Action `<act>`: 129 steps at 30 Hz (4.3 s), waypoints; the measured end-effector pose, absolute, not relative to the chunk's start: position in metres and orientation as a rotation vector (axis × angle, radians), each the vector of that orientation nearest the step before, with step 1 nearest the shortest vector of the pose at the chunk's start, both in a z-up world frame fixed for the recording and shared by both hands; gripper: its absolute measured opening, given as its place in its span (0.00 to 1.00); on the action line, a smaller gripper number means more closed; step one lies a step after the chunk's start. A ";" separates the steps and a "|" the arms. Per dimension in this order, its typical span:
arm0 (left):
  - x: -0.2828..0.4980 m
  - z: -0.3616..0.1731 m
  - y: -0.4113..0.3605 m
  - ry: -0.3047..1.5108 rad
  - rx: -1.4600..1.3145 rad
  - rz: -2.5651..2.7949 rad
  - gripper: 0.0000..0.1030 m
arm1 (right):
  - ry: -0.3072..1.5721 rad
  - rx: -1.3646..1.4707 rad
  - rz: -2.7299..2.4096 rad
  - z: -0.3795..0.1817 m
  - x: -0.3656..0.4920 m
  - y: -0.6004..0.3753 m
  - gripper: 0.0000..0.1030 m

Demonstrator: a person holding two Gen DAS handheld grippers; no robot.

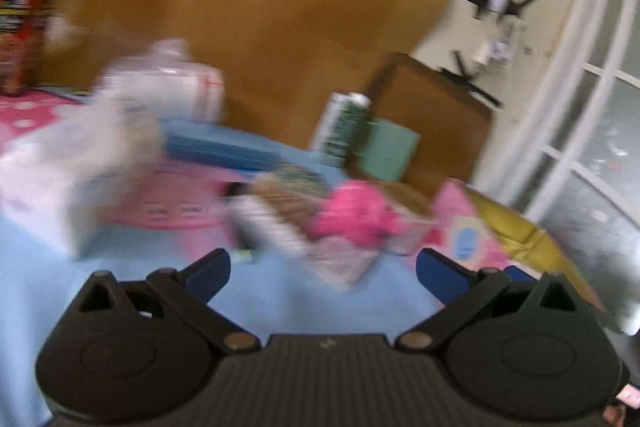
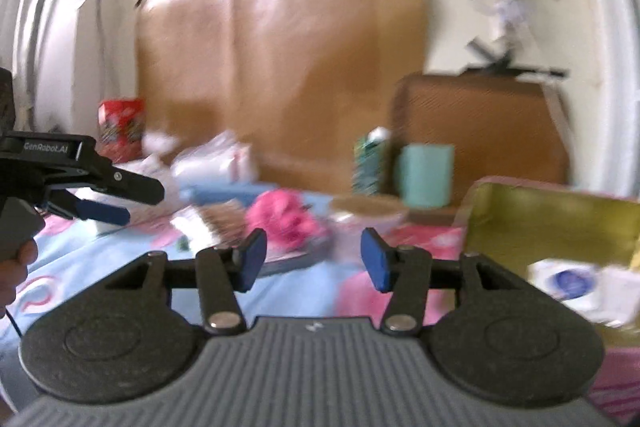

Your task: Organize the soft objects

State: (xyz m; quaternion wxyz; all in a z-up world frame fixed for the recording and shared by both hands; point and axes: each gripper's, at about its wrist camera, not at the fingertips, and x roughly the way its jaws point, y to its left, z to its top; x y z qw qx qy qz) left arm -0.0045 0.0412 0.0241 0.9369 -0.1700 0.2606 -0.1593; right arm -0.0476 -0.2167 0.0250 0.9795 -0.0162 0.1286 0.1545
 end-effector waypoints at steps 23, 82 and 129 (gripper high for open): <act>-0.006 -0.012 0.080 0.527 -0.472 -0.324 0.99 | 0.429 -0.081 0.303 0.014 0.067 -0.146 0.22; -0.007 -0.011 0.077 0.564 -0.469 -0.305 0.99 | 0.313 -0.135 0.466 0.032 -0.049 -0.160 0.48; 0.001 -0.015 0.075 0.617 -0.599 -0.447 0.99 | 0.514 0.104 0.518 0.025 0.016 -0.211 0.75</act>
